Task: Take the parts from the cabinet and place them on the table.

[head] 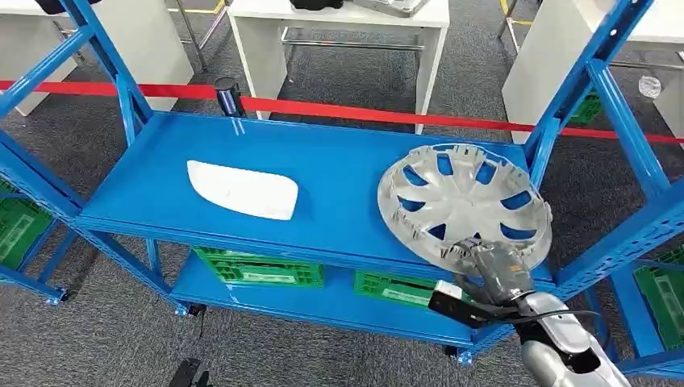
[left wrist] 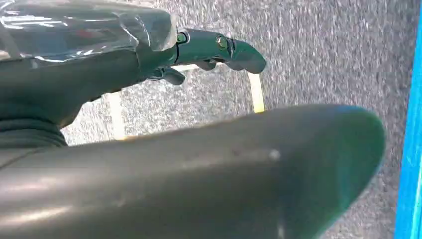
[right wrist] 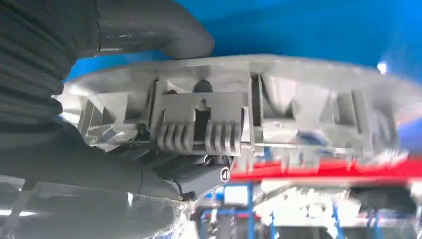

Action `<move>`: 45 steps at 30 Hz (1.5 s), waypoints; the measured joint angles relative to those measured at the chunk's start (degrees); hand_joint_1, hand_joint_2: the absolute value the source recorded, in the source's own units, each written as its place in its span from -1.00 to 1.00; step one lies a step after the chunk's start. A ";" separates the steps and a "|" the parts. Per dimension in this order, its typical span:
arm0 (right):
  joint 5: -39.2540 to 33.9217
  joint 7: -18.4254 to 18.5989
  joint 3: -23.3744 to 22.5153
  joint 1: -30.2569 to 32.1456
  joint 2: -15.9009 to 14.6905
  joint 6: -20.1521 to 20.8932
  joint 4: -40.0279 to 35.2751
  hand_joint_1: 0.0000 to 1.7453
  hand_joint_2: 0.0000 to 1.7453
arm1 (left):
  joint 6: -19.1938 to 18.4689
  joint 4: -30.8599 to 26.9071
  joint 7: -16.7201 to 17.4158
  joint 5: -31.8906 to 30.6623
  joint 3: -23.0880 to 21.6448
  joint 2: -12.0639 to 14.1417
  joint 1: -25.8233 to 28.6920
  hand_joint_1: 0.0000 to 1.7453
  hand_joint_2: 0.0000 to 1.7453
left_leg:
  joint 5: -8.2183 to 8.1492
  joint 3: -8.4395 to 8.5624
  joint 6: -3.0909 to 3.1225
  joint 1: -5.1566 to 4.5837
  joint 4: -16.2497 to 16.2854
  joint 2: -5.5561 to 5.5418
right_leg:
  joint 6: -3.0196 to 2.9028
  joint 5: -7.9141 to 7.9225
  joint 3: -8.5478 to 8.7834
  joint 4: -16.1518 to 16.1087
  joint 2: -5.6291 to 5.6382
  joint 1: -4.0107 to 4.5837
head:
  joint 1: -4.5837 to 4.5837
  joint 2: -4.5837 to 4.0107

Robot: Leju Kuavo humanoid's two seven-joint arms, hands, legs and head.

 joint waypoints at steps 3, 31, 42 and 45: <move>0.55 -0.42 -1.11 -0.52 1.53 -1.84 -2.03 0.82 1.00 | 0.09 0.00 -0.07 -0.15 -0.02 -0.20 -0.03 -1.00 -1.00 | -2.98 -1.91 -1.26 0.38 4.00 0.01 | -0.83 0.25 0.15 -0.24 0.03 -0.69 | -0.24 0.00; -26.37 -15.89 -10.29 -1.07 12.83 -5.72 -14.01 0.96 1.00 | 3.61 -0.07 1.95 -3.10 -1.22 -1.94 -1.02 -1.00 1.00 | 0.24 0.14 -0.51 0.50 -0.53 0.09 | -0.11 1.08 -1.05 -0.13 0.15 -0.27 | -0.02 0.00; -58.65 -21.33 -13.09 -0.65 15.89 20.49 -15.50 0.96 1.00 | 3.37 -0.04 3.50 -2.51 -1.27 -1.53 -1.14 -1.00 1.00 | -0.33 -0.05 1.00 0.14 0.74 0.01 | -1.15 1.33 -0.88 -0.34 0.47 0.21 | -0.09 0.00; -64.16 -21.09 -13.64 -0.73 16.94 25.30 -15.63 0.96 1.00 | 3.69 -0.02 3.87 -2.25 -1.31 -1.25 -1.26 -1.00 1.00 | -0.87 0.28 1.40 -0.38 -0.04 0.48 | -0.80 1.50 -1.01 -0.50 0.25 0.27 | -0.02 0.00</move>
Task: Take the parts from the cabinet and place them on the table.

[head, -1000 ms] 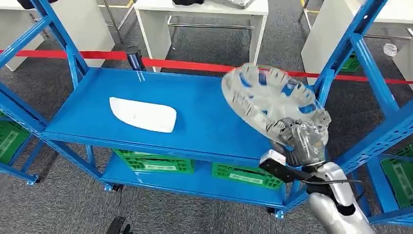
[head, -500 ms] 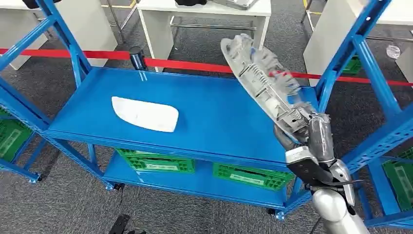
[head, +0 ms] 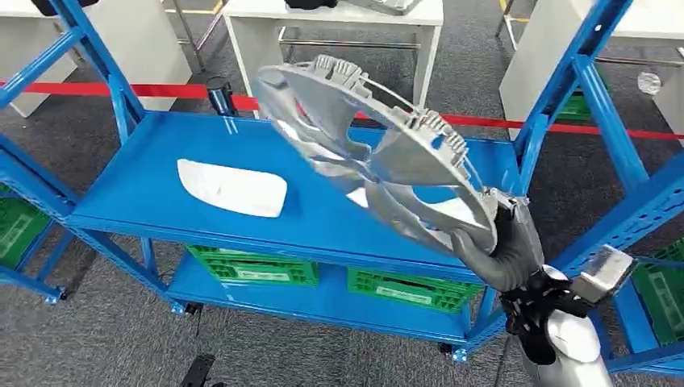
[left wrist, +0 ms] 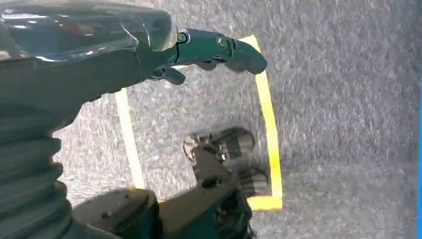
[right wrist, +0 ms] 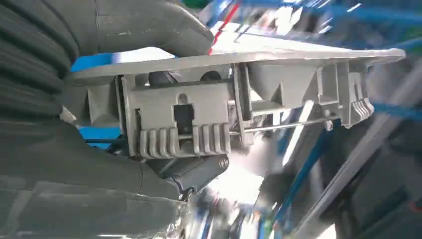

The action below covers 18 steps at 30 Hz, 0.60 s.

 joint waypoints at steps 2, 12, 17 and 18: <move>-3.56 1.18 -0.15 -0.04 0.72 3.15 -0.18 0.96 1.00 | -0.02 0.02 0.46 0.26 -0.02 0.13 0.04 -1.00 1.00 | 0.84 0.94 0.27 0.25 -1.50 0.02 | 0.54 0.23 0.12 -0.43 -0.04 0.53 | -0.02 0.00; -10.90 3.71 -0.09 -0.31 1.62 9.80 -0.13 0.96 1.00 | -2.34 0.04 1.51 3.12 0.33 -0.72 0.29 -1.00 1.00 | 1.15 0.93 -0.57 0.82 -1.24 -0.13 | 2.87 -0.81 0.56 0.26 -0.52 -1.10 | 0.26 0.00; -13.87 4.52 0.09 0.06 1.84 11.81 -0.24 0.96 1.00 | 0.74 0.06 0.31 4.59 1.26 -0.98 0.56 -1.00 1.00 | 0.59 0.00 -1.72 0.67 -0.10 -0.07 | 0.45 -0.79 0.21 0.52 -0.16 -0.84 | 0.09 0.00; -14.71 4.87 0.11 0.11 1.86 12.30 -0.24 0.96 1.00 | 1.40 0.04 -0.13 4.68 1.51 -1.03 0.63 -1.00 1.00 | -0.03 -0.58 -2.09 0.80 0.52 -0.13 | 0.35 -0.75 0.34 0.47 -0.12 -1.11 | 0.11 0.00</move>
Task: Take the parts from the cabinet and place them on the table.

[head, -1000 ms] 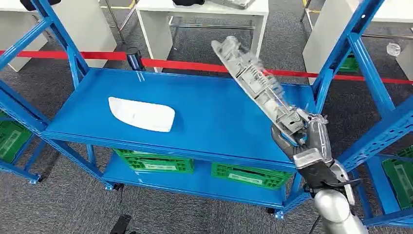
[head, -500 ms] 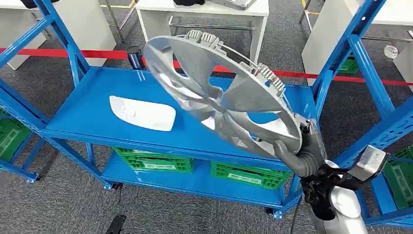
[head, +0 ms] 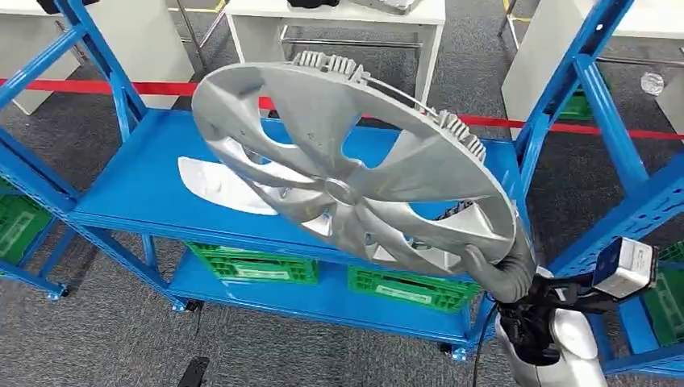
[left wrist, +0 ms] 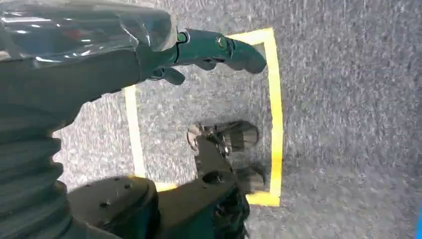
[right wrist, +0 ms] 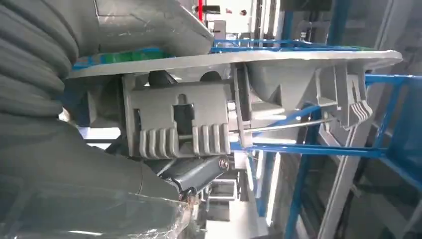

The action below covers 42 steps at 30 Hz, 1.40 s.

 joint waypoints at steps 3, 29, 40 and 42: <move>-2.58 0.83 0.26 0.28 0.20 1.25 0.00 0.96 1.00 | 2.06 0.00 -1.51 -0.18 0.22 -0.20 0.03 -1.00 1.00 | -6.20 -5.16 -1.11 0.49 11.66 0.00 | -0.47 -0.04 -0.04 0.01 -0.01 0.08 | -0.33 0.00; -13.88 5.05 7.78 1.26 -0.50 7.80 2.69 0.96 1.00 | -4.53 0.02 0.31 4.87 1.70 -0.04 0.41 -1.00 1.00 | 1.06 -0.12 0.41 -0.12 -0.28 -0.26 | 0.20 -0.47 0.12 0.28 0.02 1.00 | -0.02 0.00; -14.73 5.70 9.68 -0.58 0.65 7.95 3.78 0.96 1.00 | -4.42 0.15 0.35 4.85 1.68 0.22 0.72 -1.00 1.00 | -0.19 1.34 -0.79 0.92 0.73 -0.46 | -0.42 0.22 0.12 0.06 0.11 0.26 | -0.39 0.00; -14.82 5.70 9.81 -0.92 0.76 7.95 3.80 0.96 1.00 | -4.44 0.15 0.33 4.85 1.68 0.33 0.68 -1.00 1.00 | -0.71 1.58 -0.40 0.44 -0.28 -0.58 | 0.19 0.60 -0.35 0.09 0.10 0.59 | -0.35 0.00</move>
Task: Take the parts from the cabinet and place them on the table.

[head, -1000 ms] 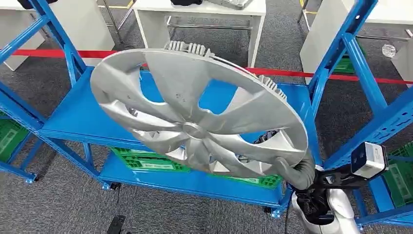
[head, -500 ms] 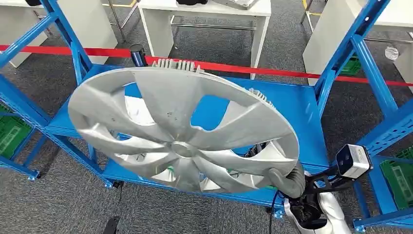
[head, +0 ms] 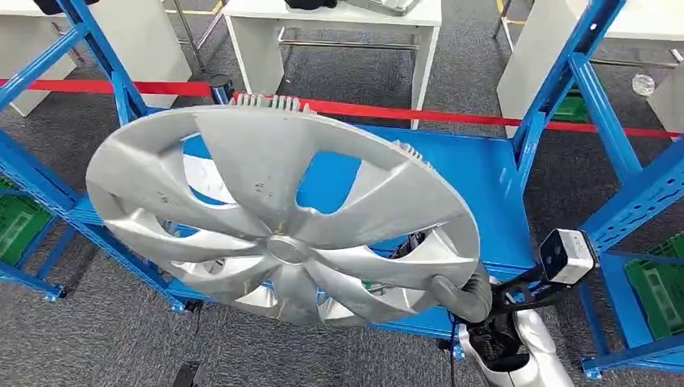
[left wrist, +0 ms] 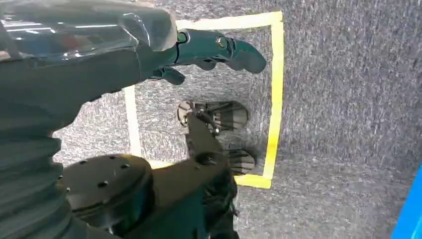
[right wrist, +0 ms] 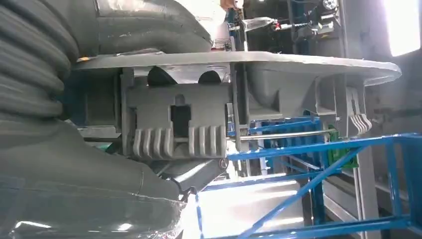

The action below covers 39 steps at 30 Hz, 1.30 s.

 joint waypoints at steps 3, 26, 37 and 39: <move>0.11 0.00 0.24 0.06 0.02 -0.07 0.00 0.96 1.00 | -0.02 0.07 -0.02 0.00 0.00 0.13 0.12 -1.00 1.00 | 0.82 -0.23 1.12 -0.22 -0.61 0.07 | 1.13 0.69 -0.03 -0.59 0.01 -0.07 | -0.04 0.00; 0.44 -0.15 1.38 1.35 -0.85 0.26 -0.46 0.96 1.00 | -0.92 0.26 -0.74 0.55 -0.02 0.22 0.59 -1.00 1.00 | -5.23 -6.88 -1.53 0.66 14.82 0.34 | -1.14 -0.17 0.30 -0.53 -0.25 -0.30 | -0.04 0.00; 0.87 0.07 1.00 1.59 -0.87 0.35 -1.88 0.96 1.00 | -0.70 0.31 -1.27 0.83 -0.02 0.13 0.40 -1.00 1.00 | 1.87 0.87 2.52 -0.07 -2.52 0.61 | 0.43 -5.00 -4.67 7.90 -0.26 -0.17 | 0.33 0.00; 1.16 0.15 0.87 1.95 -0.87 0.20 -1.90 0.96 1.00 | -0.70 0.33 -1.31 0.90 -0.02 0.13 0.41 -1.00 1.00 | 2.79 -0.49 2.69 -0.37 -2.41 0.64 | 0.61 -8.44 -7.29 16.71 -0.26 -0.16 | 0.33 0.00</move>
